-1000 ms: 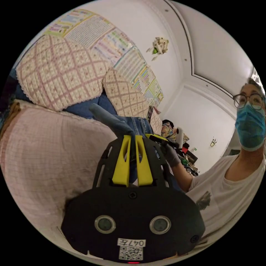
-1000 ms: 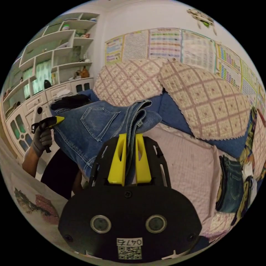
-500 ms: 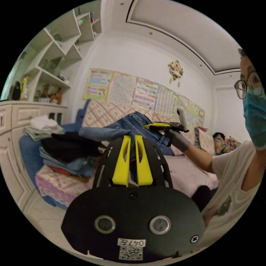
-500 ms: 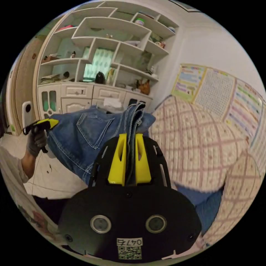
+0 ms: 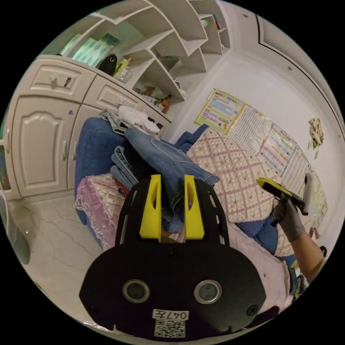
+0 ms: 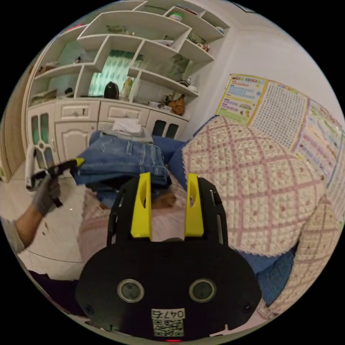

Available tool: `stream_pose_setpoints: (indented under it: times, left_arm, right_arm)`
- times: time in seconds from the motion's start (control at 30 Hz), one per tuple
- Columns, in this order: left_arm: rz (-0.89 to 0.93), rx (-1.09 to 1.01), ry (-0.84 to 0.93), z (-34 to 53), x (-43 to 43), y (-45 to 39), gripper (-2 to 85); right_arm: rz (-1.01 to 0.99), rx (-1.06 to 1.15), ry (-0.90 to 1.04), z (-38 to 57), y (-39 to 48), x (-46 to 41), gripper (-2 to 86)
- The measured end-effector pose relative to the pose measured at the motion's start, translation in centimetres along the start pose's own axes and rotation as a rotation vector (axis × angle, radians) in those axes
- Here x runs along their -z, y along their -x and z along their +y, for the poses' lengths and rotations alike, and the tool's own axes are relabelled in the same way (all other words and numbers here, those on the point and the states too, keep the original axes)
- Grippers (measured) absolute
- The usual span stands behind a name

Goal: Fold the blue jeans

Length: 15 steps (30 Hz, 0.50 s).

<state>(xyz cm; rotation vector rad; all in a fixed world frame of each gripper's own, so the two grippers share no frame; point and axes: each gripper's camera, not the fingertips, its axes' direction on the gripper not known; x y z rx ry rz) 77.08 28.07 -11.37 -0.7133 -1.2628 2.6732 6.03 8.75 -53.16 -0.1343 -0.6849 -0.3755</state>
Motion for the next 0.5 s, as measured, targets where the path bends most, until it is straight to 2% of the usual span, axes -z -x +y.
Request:
stream_pose_setpoints:
  times: [0.17,0.27,0.4,0.5]
  left_arm:
    - [-0.012,-0.103,-0.107,3.1,7.5,-6.1,8.6]
    - [0.017,-0.254,-0.145,6.7,12.6,-12.7,3.1]
    - [0.103,-0.473,-0.066,15.0,16.4,-23.1,-0.6]
    - [0.193,-0.595,0.049,21.5,16.1,-30.6,-0.9]
  right_arm:
    - [-0.062,-0.101,-0.051,5.7,-3.4,9.6,5.4]
    - [-0.105,-0.181,-0.143,10.3,-4.8,17.7,2.0]
    - [-0.090,-0.420,-0.244,20.2,-5.6,28.0,-0.2]
    - [0.026,-0.594,-0.200,27.4,-7.0,33.4,-0.5]
